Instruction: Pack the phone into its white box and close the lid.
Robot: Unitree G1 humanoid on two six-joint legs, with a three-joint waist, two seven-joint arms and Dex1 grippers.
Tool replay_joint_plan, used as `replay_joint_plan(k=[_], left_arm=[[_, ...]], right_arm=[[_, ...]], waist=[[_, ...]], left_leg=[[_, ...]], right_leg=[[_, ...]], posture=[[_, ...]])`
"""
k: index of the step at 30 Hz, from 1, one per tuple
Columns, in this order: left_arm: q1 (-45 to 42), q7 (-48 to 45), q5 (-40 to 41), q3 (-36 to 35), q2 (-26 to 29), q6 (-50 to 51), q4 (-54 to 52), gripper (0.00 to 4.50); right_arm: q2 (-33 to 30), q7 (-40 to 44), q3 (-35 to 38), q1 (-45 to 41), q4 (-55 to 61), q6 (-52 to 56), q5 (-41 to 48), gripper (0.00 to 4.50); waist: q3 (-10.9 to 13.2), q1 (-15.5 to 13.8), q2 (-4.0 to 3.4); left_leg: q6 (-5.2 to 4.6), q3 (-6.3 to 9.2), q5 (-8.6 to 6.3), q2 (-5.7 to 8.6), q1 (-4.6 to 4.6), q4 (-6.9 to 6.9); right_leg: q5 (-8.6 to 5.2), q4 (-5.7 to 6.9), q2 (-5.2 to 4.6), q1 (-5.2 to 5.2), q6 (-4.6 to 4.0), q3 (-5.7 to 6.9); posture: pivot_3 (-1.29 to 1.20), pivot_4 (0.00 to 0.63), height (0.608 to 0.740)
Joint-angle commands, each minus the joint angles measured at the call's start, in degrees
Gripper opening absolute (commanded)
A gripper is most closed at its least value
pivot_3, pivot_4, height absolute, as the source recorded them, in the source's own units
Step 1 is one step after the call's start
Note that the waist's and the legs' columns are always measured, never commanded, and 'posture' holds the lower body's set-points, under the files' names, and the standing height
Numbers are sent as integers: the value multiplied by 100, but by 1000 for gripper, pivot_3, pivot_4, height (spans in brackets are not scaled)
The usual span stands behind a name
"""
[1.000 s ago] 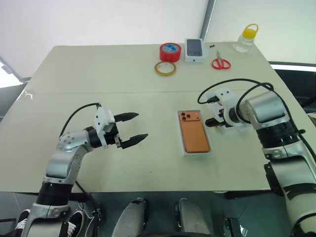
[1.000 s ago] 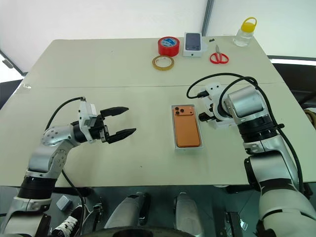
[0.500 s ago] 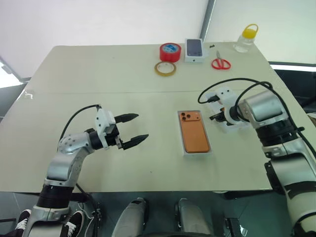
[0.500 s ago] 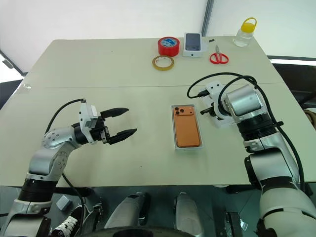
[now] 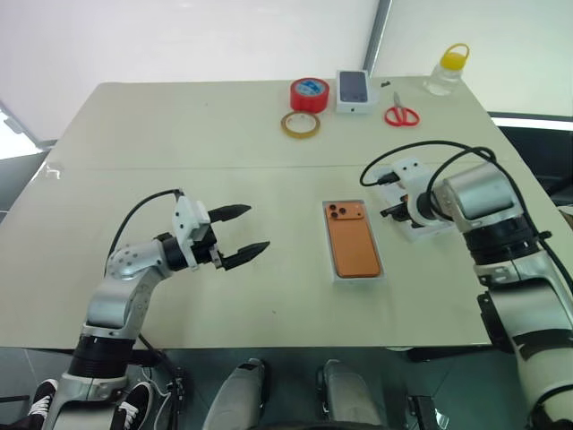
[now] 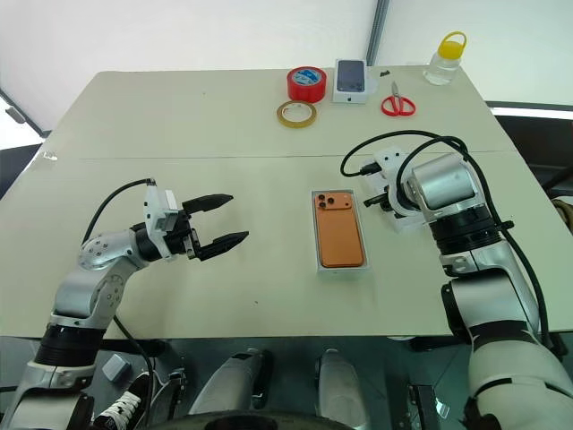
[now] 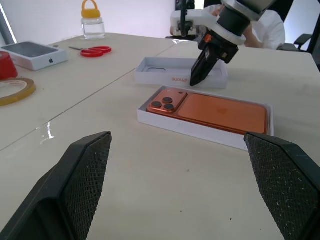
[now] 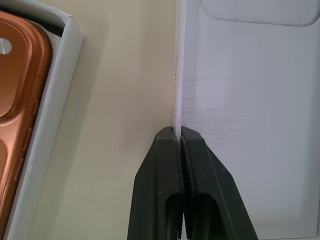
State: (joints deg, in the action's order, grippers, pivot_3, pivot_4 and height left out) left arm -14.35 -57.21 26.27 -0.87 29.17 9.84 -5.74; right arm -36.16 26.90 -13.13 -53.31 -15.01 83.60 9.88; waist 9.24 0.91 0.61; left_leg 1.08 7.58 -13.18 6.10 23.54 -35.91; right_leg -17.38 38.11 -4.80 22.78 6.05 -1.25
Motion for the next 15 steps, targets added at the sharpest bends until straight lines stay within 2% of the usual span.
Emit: replay_joint_plan(k=[1, 4, 7, 10, 15], left_arm=[[-84, 21, 29, -8, -2, 7, -158, 4500], [-90, 9, 24, -19, 12, -6, -132, 4500], [-128, 9, 29, -32, 28, 23, -103, 4500], [-143, -14, 41, -62, 50, 26, -72, 4500], [-226, 71, 84, -115, 32, 143, -86, 4500]], right_arm=[[97, -73, 286, -17, 24, 104, 51, 31], [227, -222, 559, -80, -72, 85, 9, 31], [657, -661, 1543, -437, -414, -176, 28, 31], [1082, -868, 2548, -663, -515, -868, 352, 31], [1849, -849, 4035, -485, 224, -1217, 1348, 31]], waist=[[0, 7, 0], [0, 11, 0], [0, 18, -1], [5, 23, -7], [5, 0, -8]], left_leg=[[0, 0, 0, 0, 0, 1], [0, 0, 0, -1, 0, 1], [0, 0, 0, 0, 0, 2], [2, -2, 1, -1, 0, 3], [4, -1, 2, -3, 0, 11]], right_leg=[[0, 0, 0, 1, 0, 0], [0, 1, 1, 2, 0, 0], [0, 1, 2, 1, 0, -1], [1, 4, 4, 5, -1, -3], [1, 3, 6, 8, -1, -2]], posture=[[0, 150, 740], [0, 150, 740], [0, 150, 740], [0, 150, 740], [0, 150, 740]])
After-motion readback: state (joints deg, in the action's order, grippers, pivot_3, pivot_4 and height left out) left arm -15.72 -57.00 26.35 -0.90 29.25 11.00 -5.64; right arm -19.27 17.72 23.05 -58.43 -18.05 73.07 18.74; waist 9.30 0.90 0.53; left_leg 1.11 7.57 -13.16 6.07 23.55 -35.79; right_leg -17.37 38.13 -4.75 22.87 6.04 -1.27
